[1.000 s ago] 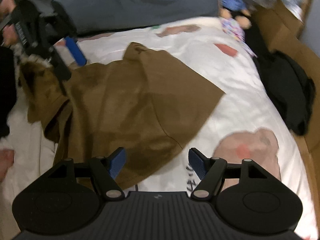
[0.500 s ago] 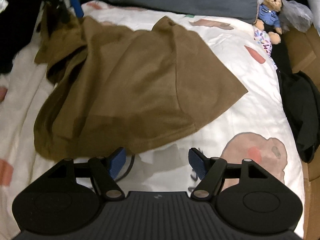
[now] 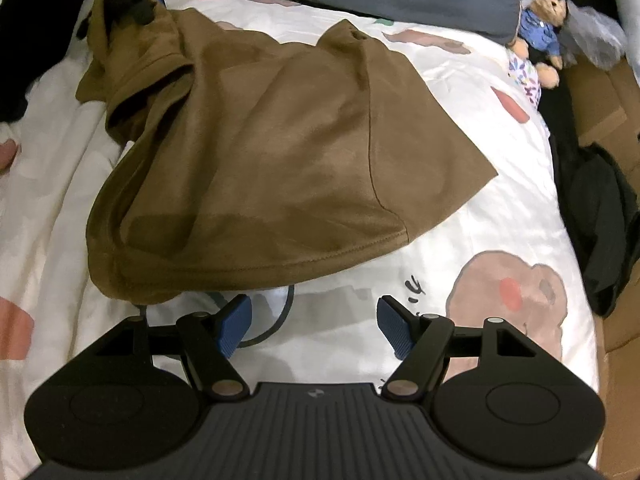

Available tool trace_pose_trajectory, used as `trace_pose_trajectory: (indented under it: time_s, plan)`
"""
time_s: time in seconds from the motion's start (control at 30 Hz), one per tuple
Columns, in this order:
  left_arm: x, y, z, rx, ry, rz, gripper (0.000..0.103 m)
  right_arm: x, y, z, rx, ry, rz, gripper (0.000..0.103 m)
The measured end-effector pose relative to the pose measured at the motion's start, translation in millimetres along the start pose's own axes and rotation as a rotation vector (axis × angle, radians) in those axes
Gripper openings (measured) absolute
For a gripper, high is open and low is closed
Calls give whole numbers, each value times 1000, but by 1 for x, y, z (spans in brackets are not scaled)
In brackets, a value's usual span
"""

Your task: Fold clothes

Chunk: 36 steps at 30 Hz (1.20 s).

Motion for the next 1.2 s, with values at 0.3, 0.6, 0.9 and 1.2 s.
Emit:
trace_pose_trajectory:
  time_s: [0.3, 0.6, 0.9, 1.2]
  plan:
    - [5, 2, 10, -58, 44, 58, 10, 14, -4, 2, 25, 17, 139, 74]
    - [19, 4, 22, -134, 74, 182, 10, 23, -8, 5, 63, 36, 266, 57]
    - [23, -3, 27, -186, 75, 218, 10, 31, -12, 8, 100, 55, 393, 15]
    - [13, -31, 41, -280, 70, 226, 10, 56, -35, 21, 81, 114, 366, 8]
Point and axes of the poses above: each gripper's, at about its wrist camera, not at the fingertips, and z roughly against the way its jaws point, x to its left, y to its underside, the point moved 4 cm from there along -z, roughly the way its jaws point, and after that the axes turned 15 degrees about -y, right-handed, at the moved point
